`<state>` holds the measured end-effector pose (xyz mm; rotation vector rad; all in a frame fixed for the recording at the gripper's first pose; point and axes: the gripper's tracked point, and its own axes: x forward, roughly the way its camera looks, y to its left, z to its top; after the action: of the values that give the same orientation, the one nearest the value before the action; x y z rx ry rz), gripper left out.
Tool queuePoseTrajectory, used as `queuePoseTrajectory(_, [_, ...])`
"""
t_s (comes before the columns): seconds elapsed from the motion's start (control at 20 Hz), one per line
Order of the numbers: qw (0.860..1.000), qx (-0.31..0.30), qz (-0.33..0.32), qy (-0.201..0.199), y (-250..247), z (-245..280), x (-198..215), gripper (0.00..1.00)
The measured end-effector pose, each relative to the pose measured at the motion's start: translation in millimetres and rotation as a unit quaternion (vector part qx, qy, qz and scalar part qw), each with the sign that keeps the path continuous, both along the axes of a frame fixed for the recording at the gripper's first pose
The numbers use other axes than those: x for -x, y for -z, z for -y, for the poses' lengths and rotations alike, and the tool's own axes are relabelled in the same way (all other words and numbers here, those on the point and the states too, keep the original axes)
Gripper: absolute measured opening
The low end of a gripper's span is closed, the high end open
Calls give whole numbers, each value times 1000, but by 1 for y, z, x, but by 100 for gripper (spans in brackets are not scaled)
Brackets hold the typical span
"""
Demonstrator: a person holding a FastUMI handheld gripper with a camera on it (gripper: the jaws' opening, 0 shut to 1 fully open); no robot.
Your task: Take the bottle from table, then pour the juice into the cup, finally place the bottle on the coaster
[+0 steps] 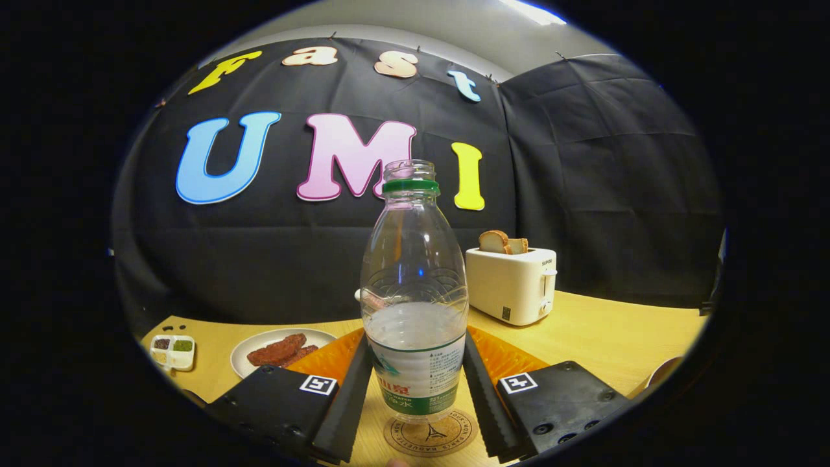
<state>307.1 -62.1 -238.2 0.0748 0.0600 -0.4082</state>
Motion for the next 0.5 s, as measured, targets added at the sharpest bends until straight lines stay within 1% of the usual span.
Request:
queuePoseTrajectory(0.3, [1000,14,-18,19,17,0,3,76])
queuePoseTrajectory(0.5, [999,18,-33,22,30,2,4,76])
